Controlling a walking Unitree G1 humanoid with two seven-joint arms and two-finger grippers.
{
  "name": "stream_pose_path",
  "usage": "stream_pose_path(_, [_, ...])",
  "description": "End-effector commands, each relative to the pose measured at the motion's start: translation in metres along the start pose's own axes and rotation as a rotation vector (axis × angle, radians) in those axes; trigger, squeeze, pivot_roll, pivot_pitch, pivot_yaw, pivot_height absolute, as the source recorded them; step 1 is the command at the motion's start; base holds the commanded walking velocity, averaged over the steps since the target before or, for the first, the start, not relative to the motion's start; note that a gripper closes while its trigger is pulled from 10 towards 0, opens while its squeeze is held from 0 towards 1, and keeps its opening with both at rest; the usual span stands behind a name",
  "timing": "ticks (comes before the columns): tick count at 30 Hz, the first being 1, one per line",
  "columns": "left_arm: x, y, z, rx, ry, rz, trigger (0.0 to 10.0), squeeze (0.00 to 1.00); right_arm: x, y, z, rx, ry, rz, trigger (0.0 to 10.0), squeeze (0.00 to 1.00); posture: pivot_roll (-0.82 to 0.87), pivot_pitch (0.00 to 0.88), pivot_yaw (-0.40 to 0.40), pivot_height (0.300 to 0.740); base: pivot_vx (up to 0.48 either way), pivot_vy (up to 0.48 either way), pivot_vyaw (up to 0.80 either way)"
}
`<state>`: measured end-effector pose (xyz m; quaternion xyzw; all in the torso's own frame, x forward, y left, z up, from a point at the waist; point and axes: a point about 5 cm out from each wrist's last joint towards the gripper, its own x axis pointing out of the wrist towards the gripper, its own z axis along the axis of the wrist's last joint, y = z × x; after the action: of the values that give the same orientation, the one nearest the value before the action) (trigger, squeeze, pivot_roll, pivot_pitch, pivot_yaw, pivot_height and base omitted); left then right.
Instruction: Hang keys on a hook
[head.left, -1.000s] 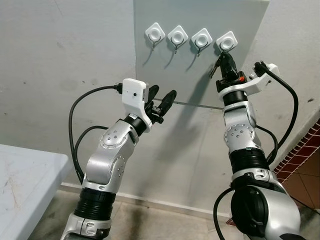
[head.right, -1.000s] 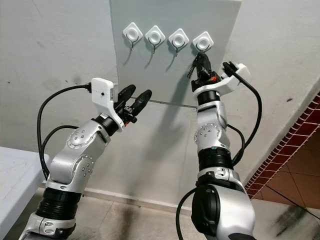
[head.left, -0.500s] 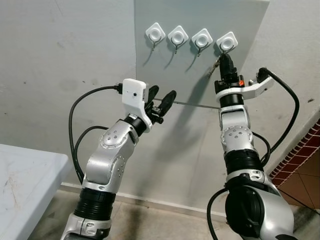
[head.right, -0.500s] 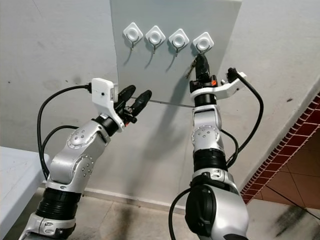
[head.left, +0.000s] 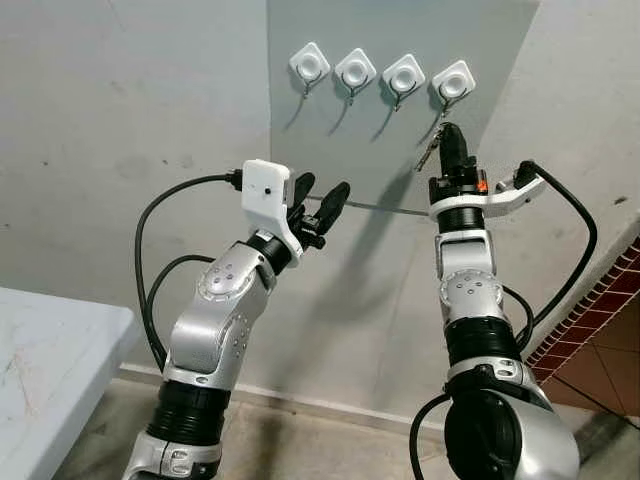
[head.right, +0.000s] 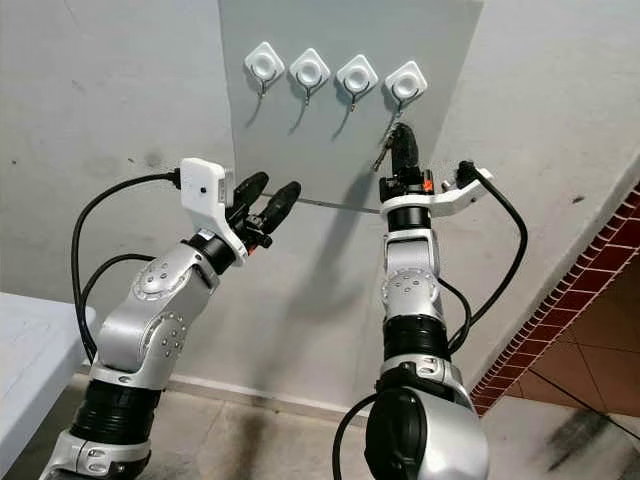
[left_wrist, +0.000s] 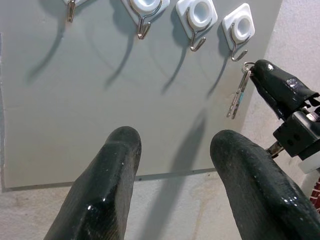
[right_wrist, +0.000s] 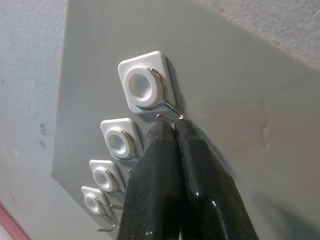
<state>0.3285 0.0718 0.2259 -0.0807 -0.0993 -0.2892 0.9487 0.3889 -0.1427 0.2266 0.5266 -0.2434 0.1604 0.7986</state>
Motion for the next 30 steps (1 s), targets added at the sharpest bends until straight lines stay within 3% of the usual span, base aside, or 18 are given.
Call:
stream_pose_path(1, [-0.001, -0.002, 0.002, 0.000, -0.006, -0.003, 10.0, 0.00, 0.005, 0.006, 0.005, 0.002, -0.024, 0.032, 10.0, 0.00, 0.02, 0.000, -0.051, 0.740, 0.000, 0.000, 0.00])
stream_pose_path(20, [-0.002, -0.003, 0.002, -0.005, -0.006, -0.004, 10.0, 0.00, 0.020, 0.023, 0.010, 0.027, -0.038, 0.116, 10.0, 0.00, 0.02, 0.000, -0.053, 0.740, 0.000, 0.000, 0.00])
stream_pose_path(30, [-0.003, -0.003, 0.002, -0.004, -0.003, -0.001, 10.0, 0.00, 0.027, 0.016, 0.018, 0.028, -0.061, 0.036, 10.0, 0.00, 0.02, 0.001, -0.053, 0.740, 0.000, 0.000, 0.00])
